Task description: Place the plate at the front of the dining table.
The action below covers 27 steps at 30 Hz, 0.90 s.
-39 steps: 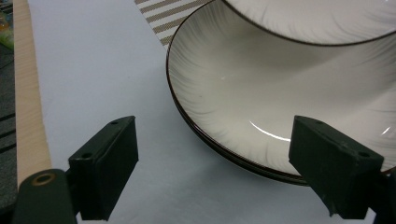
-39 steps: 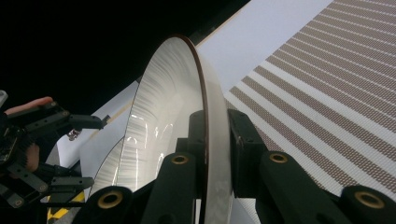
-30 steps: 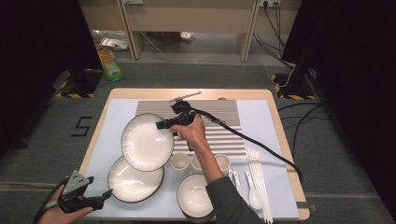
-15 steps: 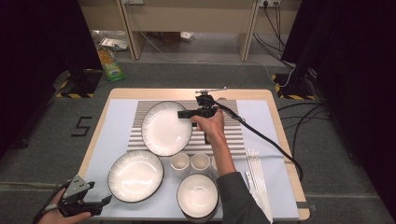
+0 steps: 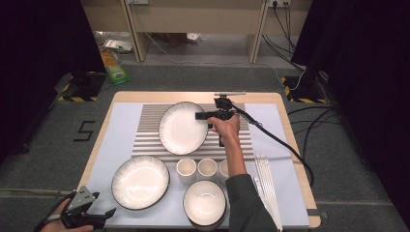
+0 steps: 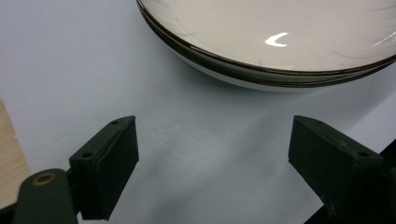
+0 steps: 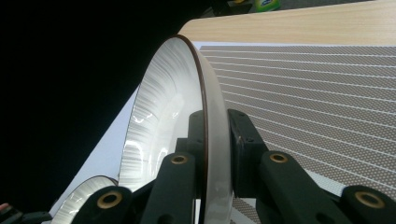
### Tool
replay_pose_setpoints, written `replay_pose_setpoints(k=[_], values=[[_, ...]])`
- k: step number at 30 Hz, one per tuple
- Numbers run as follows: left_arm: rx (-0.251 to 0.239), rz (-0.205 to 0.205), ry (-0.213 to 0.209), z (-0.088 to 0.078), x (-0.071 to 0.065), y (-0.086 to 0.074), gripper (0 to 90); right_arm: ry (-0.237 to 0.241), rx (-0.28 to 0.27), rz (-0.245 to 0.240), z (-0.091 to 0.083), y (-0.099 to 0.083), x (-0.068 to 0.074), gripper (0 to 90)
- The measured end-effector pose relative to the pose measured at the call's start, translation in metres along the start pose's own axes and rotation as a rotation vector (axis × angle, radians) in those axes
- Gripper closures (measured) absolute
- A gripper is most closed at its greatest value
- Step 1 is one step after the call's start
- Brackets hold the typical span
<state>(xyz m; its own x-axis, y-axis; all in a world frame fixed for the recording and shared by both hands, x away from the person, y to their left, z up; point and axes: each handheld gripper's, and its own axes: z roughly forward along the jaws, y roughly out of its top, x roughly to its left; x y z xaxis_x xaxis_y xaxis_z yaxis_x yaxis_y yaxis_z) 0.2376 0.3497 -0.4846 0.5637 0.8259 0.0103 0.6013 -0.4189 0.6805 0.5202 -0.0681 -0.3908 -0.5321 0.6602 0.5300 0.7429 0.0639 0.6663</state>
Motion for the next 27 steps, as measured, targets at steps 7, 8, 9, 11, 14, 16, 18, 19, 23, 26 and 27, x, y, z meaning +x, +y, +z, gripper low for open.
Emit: replay_pose_setpoints(k=[7, 8, 9, 11, 14, 16, 18, 19, 23, 26, 27], values=[[0.033, 0.02, -0.002, 0.009, -0.001, -0.003, 14.8, -0.036, -0.007, 0.03, 0.004, -0.001, -0.014, 80.3], [0.033, 0.013, -0.004, 0.01, -0.001, -0.003, 14.3, -0.043, -0.004, 0.03, 0.005, -0.002, -0.016, 80.3], [0.035, 0.007, -0.006, 0.01, -0.001, -0.003, 14.4, -0.051, 0.0, 0.036, 0.005, -0.002, -0.018, 80.2], [0.034, -0.015, -0.017, 0.01, 0.001, -0.005, 14.2, -0.06, -0.003, 0.044, 0.006, -0.003, -0.021, 80.2], [0.03, -0.012, -0.015, 0.011, 0.001, -0.005, 13.7, -0.079, 0.002, 0.054, 0.008, -0.005, -0.026, 80.2], [0.033, -0.012, -0.008, 0.011, 0.001, -0.005, 13.5, -0.092, 0.008, 0.056, 0.01, -0.006, -0.029, 80.2], [0.029, -0.015, -0.014, 0.011, 0.001, -0.005, 13.5, -0.104, 0.01, 0.066, 0.013, -0.008, -0.032, 80.2], [0.027, -0.018, -0.014, 0.011, 0.001, -0.005, 13.5, -0.109, 0.014, 0.065, 0.013, -0.009, -0.033, 80.2], [0.034, -0.015, -0.012, 0.011, 0.001, -0.005, 13.5, -0.127, 0.027, 0.07, 0.018, -0.011, -0.038, 80.1], [0.033, -0.016, -0.011, 0.011, 0.001, -0.005, 13.5, -0.133, 0.032, 0.074, 0.02, -0.013, -0.04, 80.1], [0.033, -0.015, -0.011, 0.011, 0.001, -0.005, 13.5, -0.137, 0.034, 0.072, 0.021, -0.013, -0.041, 80.0]])
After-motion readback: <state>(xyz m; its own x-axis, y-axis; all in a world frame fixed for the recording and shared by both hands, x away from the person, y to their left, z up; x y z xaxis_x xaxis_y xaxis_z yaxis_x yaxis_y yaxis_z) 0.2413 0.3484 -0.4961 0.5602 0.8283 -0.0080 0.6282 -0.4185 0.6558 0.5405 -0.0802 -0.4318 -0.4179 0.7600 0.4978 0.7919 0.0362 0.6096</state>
